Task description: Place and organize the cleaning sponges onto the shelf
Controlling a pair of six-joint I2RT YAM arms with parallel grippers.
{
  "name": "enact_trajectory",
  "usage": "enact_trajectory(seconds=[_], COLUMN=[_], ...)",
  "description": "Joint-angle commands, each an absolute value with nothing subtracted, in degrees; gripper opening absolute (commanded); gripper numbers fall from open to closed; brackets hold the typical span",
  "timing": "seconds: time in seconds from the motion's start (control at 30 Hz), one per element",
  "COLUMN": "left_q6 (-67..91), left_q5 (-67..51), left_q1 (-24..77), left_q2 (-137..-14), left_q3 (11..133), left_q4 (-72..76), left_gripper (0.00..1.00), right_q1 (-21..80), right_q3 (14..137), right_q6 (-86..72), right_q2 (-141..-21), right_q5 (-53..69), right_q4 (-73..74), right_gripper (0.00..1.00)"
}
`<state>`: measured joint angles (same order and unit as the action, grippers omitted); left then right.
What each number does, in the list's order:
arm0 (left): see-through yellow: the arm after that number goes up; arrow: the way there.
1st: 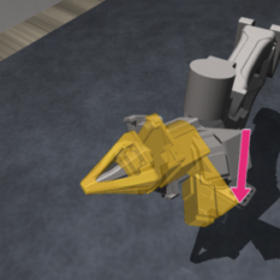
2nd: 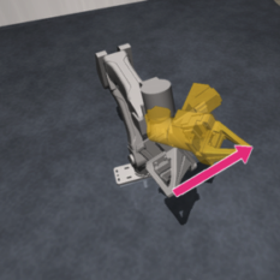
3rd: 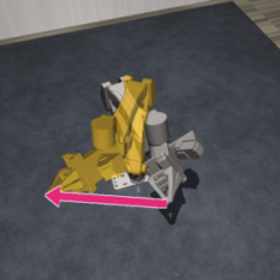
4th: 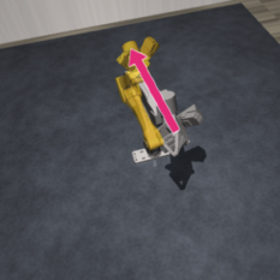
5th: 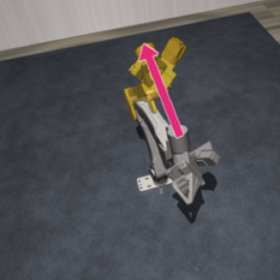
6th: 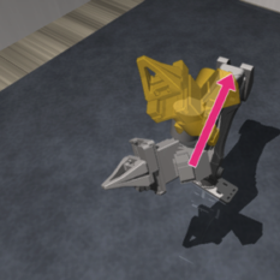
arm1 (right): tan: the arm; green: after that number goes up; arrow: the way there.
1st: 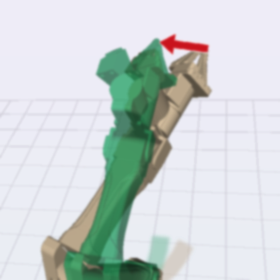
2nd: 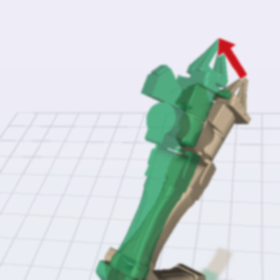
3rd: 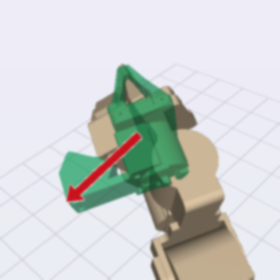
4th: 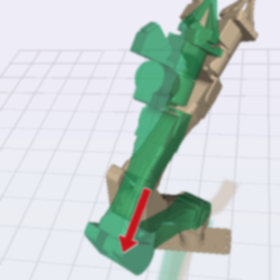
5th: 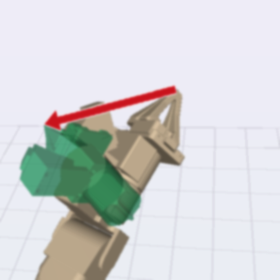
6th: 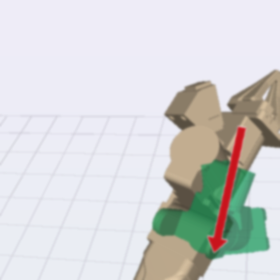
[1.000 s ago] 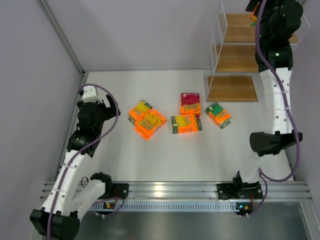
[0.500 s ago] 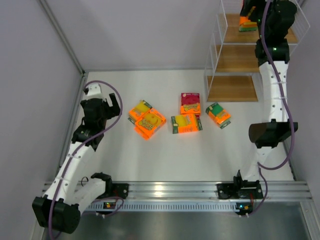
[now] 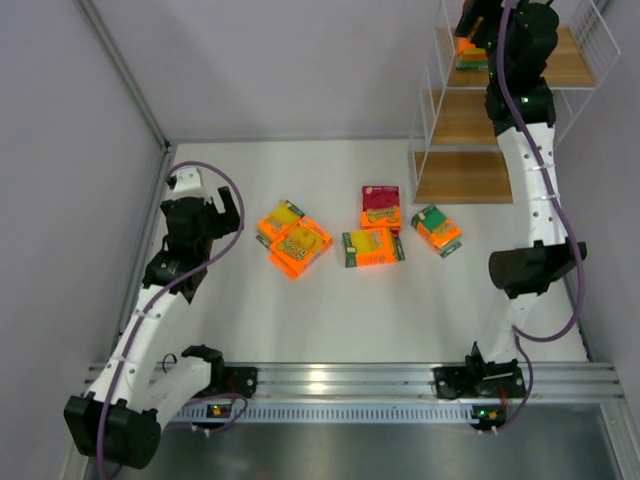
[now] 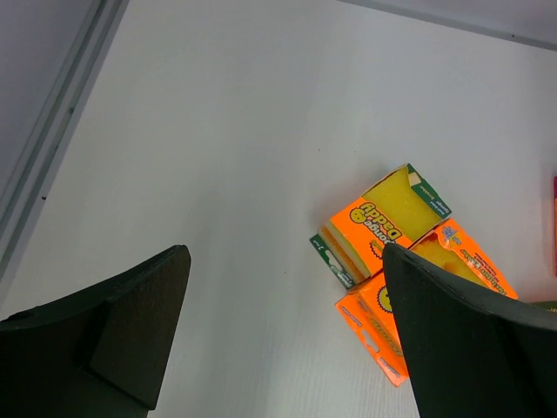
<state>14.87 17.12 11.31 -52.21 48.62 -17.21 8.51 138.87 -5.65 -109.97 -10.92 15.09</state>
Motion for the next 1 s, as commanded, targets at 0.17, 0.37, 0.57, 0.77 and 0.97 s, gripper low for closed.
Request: enact_trajectory(seconds=[0.17,0.37,0.57,0.77,0.97], left_q6=[14.85,14.94,15.12,15.03,14.24], left_q5=[16.44,16.17,15.65,14.68,16.52], left_q1=[11.07,11.07,11.07,11.07,11.07], left_q2=[-50.98,-51.06,-51.15,-50.54,-51.67], left_q3=[50.45,50.45,50.63,50.89,51.32], left_q4=[-15.65,-15.73,-15.73,-15.73,-14.68], left_gripper=[0.98,0.98,0.98,0.98,0.98], right_q1=[8.79,8.88,8.88,8.79,8.88], right_q3=[142.12,142.47,143.17,143.35,140.55], right_q6=[-2.99,-2.29,-1.85,-0.44,-0.96], right_q2=[-110.3,-110.83,-110.74,-107.5,-100.82], right_q5=[-15.29,-12.66,-11.6,-9.94,-8.44], right_q4=[18.54,20.57,20.66,19.25,18.1], right_gripper=[0.67,0.99,0.99,1.0,1.0])
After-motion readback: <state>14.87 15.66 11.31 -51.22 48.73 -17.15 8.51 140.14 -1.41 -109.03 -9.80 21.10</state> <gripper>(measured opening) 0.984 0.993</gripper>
